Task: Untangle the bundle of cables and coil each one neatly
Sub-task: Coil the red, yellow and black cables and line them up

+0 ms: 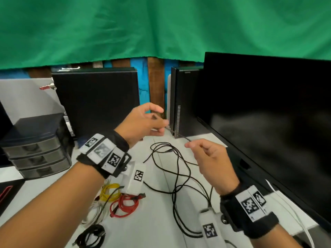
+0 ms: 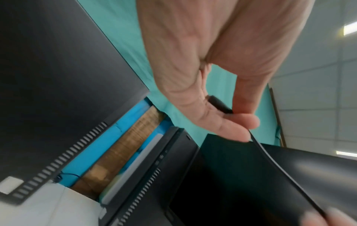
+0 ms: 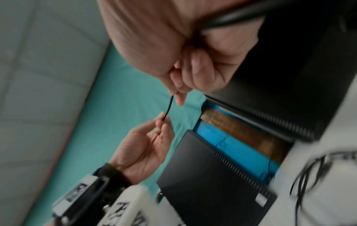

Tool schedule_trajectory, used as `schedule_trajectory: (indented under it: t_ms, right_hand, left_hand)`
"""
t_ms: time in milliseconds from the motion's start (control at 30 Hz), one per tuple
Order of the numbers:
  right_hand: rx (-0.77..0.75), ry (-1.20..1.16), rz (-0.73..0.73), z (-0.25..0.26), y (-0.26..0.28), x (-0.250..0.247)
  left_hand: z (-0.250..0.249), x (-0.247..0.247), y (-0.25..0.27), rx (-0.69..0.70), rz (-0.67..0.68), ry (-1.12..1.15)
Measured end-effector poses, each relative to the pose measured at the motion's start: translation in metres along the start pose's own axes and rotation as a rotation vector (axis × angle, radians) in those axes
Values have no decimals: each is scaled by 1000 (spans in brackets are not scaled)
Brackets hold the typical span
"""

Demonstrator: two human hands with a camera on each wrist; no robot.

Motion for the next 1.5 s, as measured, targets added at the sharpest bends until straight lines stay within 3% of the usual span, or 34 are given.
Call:
schedule_trajectory:
  t_ms: [133, 200, 333, 467, 567, 667, 767, 867, 967, 1133, 1200, 1300, 1400, 1500]
  right_hand:
    - [-216, 345, 68, 14, -4, -10]
    - [-271, 457, 62, 11, -4, -7]
    - [-343, 617, 83, 0, 5, 21]
    - [-330, 702, 314, -27, 31, 71]
    - [-319, 698, 591, -41, 61, 111]
    - [-391, 677, 745, -25, 83, 134]
    - [-458, 614, 733, 6, 84, 131]
    - [-491, 557, 629, 35, 70, 110]
    - [-514, 506, 454, 53, 49, 81]
    - [-487, 385, 250, 53, 29, 51]
    - [-464, 343, 222, 49, 26, 48]
    - [-460, 329, 210, 50, 27, 50]
    - [-483, 353, 356, 54, 34, 62]
    - [-468, 544, 687, 37, 57, 93]
  left_hand:
    - [41, 7, 30, -52, 240, -669]
    - [64, 25, 54, -71, 359, -743]
    - [55, 38, 94, -23, 371, -214]
    - [45, -1, 99, 9, 54, 351]
    - [58, -32, 96, 32, -148, 519]
    - [73, -56, 90, 69, -266, 487]
    - [77, -62, 89, 131, -335, 146]
    - [78, -44, 92, 168, -265, -183]
    - [79, -15, 96, 137, -104, -291]
    - [68, 27, 111, 20, 163, -105]
    - [63, 25, 113, 12, 129, -98]
    - [72, 5, 108, -58, -31, -53]
    - [85, -6, 102, -179, -104, 162]
    - [108, -23, 94, -315, -214, 674]
Point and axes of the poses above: each hand's wrist, its own y-axis away from the middle knuckle, its own x-axis out of the palm, z = x × y, the point moved 10 cm from there along -y, towards the middle knuckle, and after that the axes turned 8 degrees about -x, right-handed, at the moved point
